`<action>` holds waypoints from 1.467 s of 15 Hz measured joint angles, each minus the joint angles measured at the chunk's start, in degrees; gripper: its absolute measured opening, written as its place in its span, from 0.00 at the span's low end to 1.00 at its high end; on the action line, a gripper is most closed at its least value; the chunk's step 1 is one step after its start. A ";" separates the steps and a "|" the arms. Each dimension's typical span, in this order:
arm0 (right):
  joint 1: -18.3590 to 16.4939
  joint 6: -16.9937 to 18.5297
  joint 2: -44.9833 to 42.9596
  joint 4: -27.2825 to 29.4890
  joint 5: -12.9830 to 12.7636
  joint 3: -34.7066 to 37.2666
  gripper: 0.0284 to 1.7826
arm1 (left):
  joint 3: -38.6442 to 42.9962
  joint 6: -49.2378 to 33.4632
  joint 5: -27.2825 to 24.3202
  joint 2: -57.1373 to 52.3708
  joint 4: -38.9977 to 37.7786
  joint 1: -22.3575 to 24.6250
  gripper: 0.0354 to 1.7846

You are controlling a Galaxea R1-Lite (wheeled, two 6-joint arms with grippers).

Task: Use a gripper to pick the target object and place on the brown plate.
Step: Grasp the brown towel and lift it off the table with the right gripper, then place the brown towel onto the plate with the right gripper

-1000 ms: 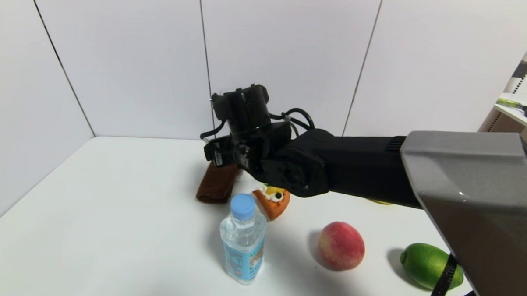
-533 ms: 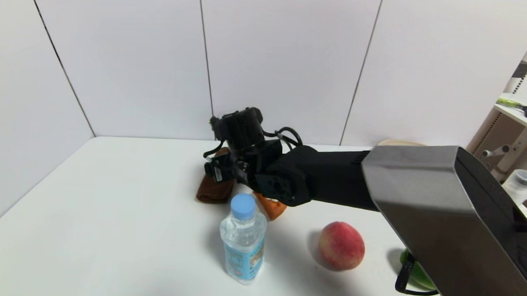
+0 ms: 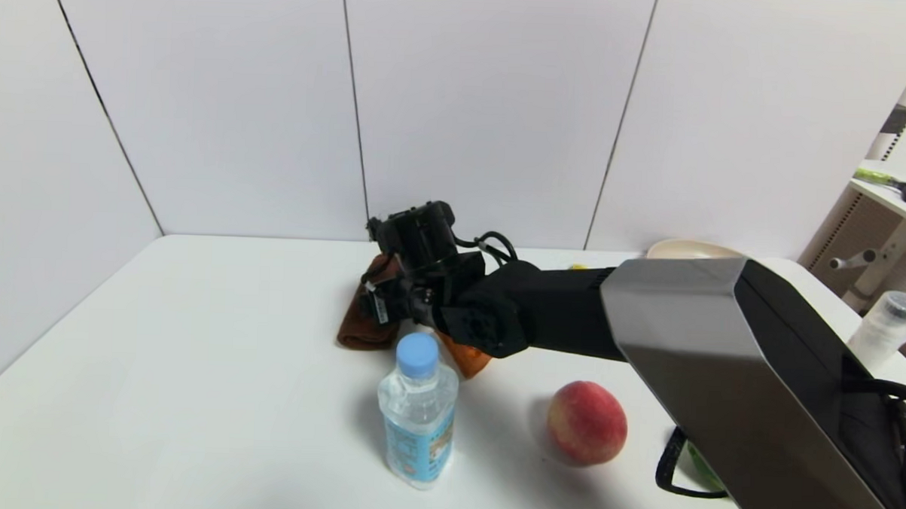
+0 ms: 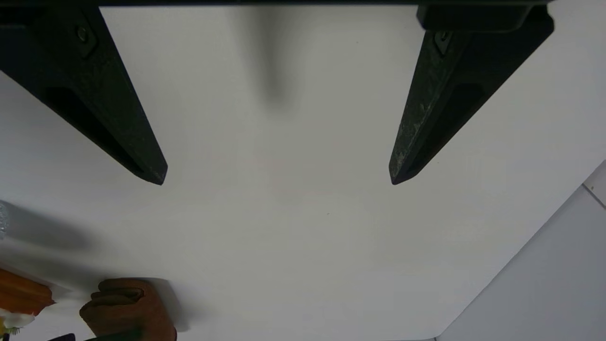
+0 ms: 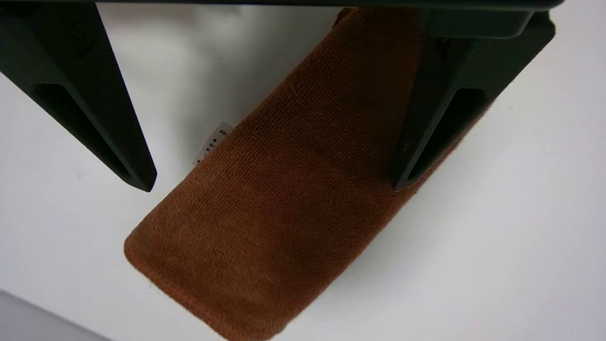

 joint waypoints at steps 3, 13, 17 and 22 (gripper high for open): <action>-0.13 -0.18 0.77 -0.02 3.28 0.00 0.95 | 0.00 0.00 0.00 0.00 0.00 0.00 0.94; -1.96 -2.93 3.01 -0.26 10.58 -0.04 0.73 | 0.00 0.02 0.02 0.00 0.00 0.00 0.94; -2.16 -2.86 3.08 -2.36 10.52 0.07 0.46 | 0.00 0.02 0.00 0.00 0.00 0.00 0.94; -2.73 -2.76 2.34 -1.45 12.40 0.13 0.04 | 0.00 0.00 0.02 0.00 0.00 0.00 0.94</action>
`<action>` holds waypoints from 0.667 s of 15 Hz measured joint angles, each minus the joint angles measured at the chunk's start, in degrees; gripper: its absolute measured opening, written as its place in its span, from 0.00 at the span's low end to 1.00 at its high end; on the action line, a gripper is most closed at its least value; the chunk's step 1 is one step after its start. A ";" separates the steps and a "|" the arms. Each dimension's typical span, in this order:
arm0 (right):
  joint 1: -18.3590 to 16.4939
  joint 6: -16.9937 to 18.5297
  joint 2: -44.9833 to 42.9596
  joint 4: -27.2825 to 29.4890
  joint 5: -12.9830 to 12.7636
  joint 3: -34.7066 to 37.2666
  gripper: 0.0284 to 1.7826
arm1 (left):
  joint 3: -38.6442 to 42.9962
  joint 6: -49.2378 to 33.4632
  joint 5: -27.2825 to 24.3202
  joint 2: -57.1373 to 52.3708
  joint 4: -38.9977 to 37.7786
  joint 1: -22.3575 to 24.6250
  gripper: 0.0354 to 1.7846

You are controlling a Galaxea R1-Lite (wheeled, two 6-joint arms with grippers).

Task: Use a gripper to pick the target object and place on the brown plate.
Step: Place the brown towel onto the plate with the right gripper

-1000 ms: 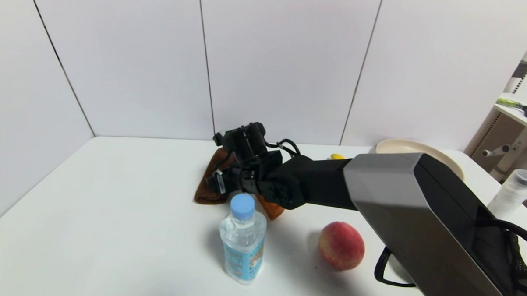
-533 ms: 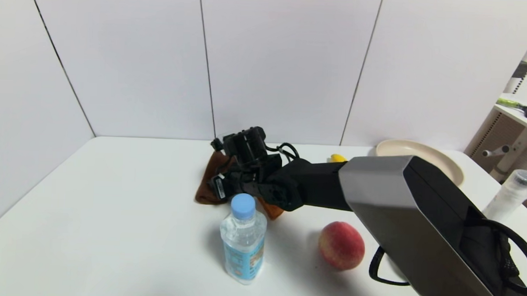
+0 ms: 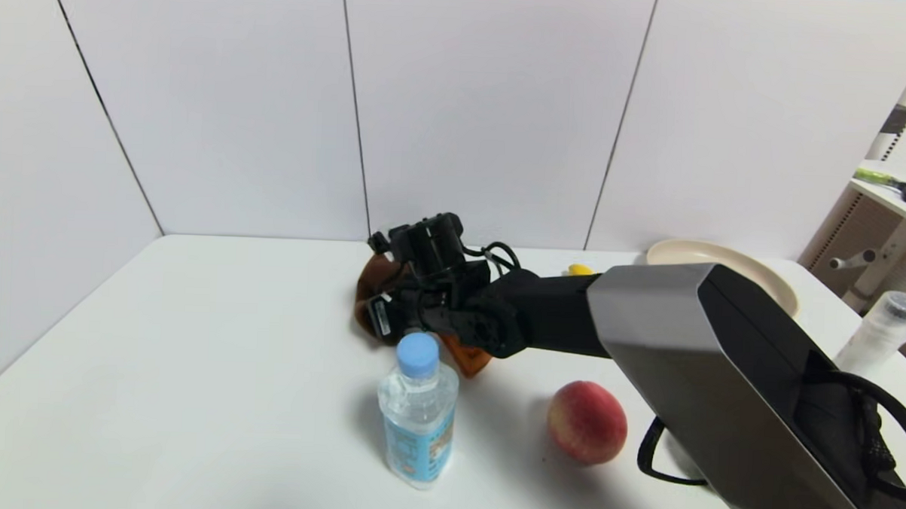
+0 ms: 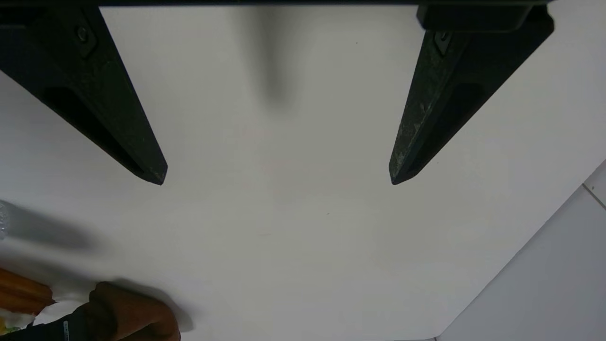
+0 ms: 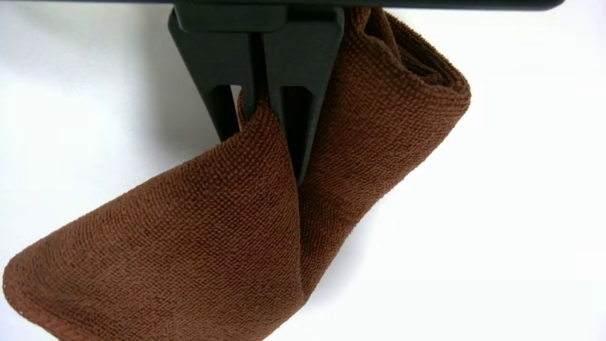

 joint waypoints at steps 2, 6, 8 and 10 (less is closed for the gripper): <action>-0.22 0.00 -1.27 0.30 0.41 0.06 0.04 | 0.00 0.00 -0.02 0.00 0.00 0.00 0.94; -0.66 0.28 -5.75 0.20 0.96 0.17 0.04 | 0.00 0.00 0.00 0.00 0.00 0.00 0.94; -1.71 0.33 -9.42 0.15 1.05 0.37 0.04 | 0.00 0.00 -0.02 0.00 0.00 0.00 0.94; -4.08 0.13 -14.02 -0.02 1.10 0.46 0.04 | 0.00 -0.02 -0.05 0.00 0.00 0.00 0.94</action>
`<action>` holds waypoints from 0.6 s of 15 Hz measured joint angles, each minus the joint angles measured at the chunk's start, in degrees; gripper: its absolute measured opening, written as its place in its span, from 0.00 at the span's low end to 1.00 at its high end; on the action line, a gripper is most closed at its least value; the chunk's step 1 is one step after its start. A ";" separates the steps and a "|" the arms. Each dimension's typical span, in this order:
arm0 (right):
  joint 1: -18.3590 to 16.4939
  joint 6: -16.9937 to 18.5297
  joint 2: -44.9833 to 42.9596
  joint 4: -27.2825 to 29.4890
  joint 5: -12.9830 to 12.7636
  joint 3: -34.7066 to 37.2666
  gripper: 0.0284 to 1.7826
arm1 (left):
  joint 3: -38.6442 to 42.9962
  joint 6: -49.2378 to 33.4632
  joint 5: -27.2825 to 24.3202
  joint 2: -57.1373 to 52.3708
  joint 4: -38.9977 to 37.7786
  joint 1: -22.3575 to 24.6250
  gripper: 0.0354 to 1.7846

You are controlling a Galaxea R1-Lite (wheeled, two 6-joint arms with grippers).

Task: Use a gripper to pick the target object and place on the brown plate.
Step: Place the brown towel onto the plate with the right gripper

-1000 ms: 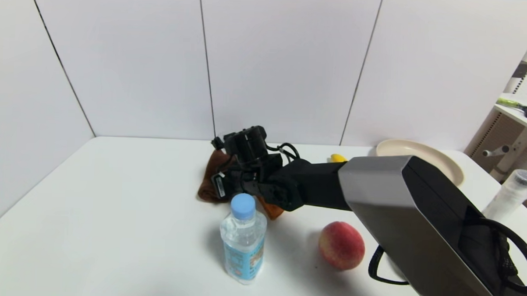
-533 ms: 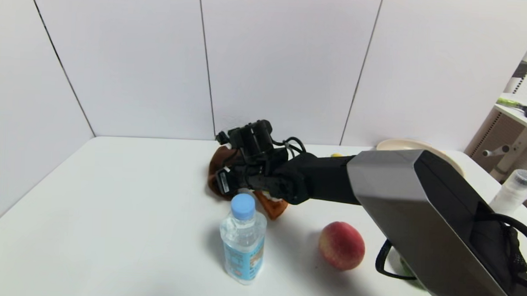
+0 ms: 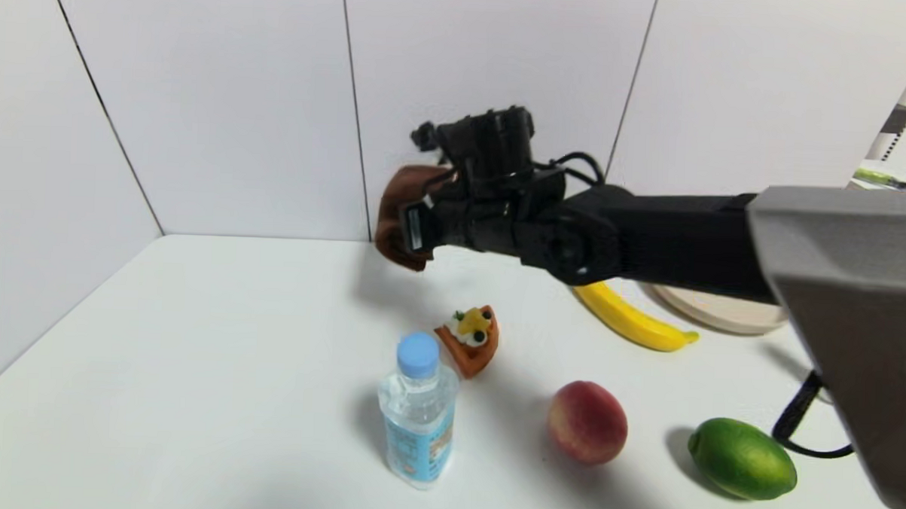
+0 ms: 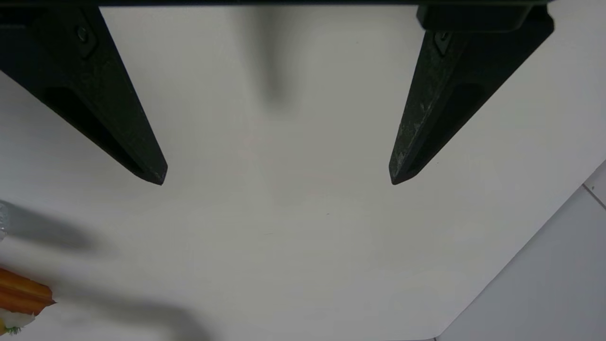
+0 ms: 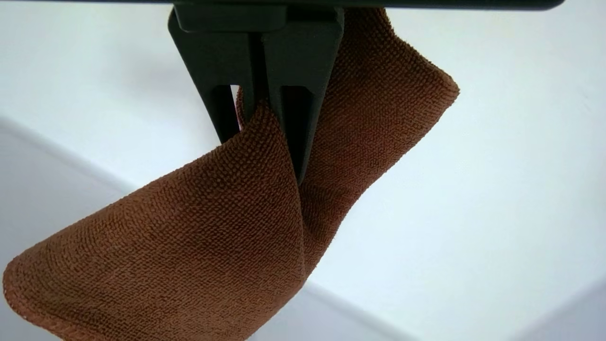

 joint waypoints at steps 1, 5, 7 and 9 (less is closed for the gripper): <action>-1.88 -0.38 -2.32 0.16 0.41 0.06 0.04 | 0.00 0.05 0.02 0.00 0.00 0.00 0.94; -16.12 -9.06 -7.91 0.63 4.18 0.37 0.04 | 0.00 0.02 0.02 0.00 0.00 0.00 0.94; -24.97 -16.03 -8.39 0.90 6.31 1.19 0.04 | 0.00 0.02 0.05 0.00 0.00 0.00 0.94; -32.90 -19.19 -8.17 0.74 7.72 3.64 0.04 | 0.00 0.00 0.02 0.00 0.00 0.00 0.94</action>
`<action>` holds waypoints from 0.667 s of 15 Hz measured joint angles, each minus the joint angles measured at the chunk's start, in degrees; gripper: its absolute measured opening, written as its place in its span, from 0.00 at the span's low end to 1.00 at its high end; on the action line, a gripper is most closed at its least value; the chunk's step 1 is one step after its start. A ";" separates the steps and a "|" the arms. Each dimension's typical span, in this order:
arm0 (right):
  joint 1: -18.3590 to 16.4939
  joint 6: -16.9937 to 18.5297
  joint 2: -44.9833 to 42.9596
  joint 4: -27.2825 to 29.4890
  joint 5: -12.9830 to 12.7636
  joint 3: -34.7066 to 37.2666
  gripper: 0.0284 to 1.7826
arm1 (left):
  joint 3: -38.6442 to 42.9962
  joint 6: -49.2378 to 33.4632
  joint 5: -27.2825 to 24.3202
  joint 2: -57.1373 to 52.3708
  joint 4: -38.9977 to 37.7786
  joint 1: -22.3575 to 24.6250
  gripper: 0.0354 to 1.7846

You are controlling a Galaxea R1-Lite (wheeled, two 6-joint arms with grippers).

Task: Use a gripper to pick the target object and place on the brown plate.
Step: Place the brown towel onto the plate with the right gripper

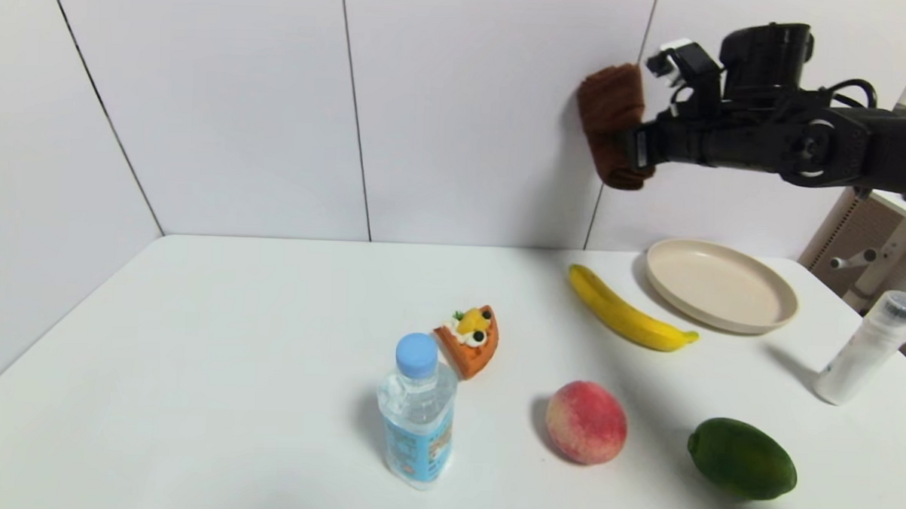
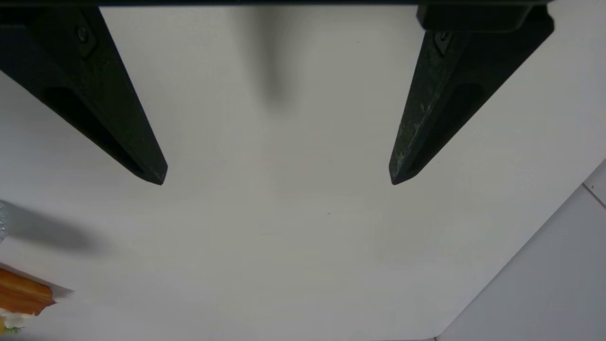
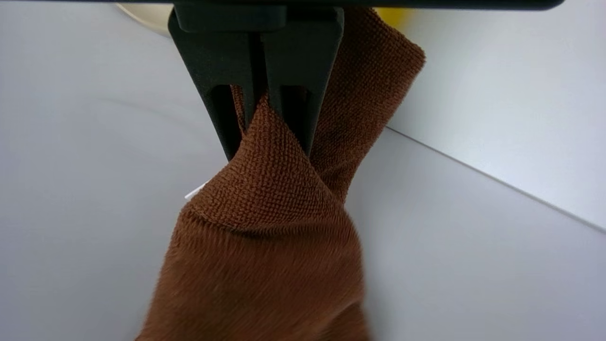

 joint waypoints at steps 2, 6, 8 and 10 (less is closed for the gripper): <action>-7.01 -1.88 0.44 0.06 0.50 3.15 0.04 | 0.00 0.05 0.00 0.00 0.00 0.00 0.94; -14.02 -4.04 -0.55 0.33 0.66 10.30 0.04 | 0.00 0.02 0.02 0.00 0.00 0.00 0.94; -14.96 -3.86 -2.21 0.57 0.83 13.79 0.04 | 0.00 0.02 0.02 0.00 0.00 0.00 0.94; -15.24 -3.84 -4.55 0.71 0.82 17.81 0.04 | 0.00 0.02 -0.02 0.00 0.02 0.00 0.94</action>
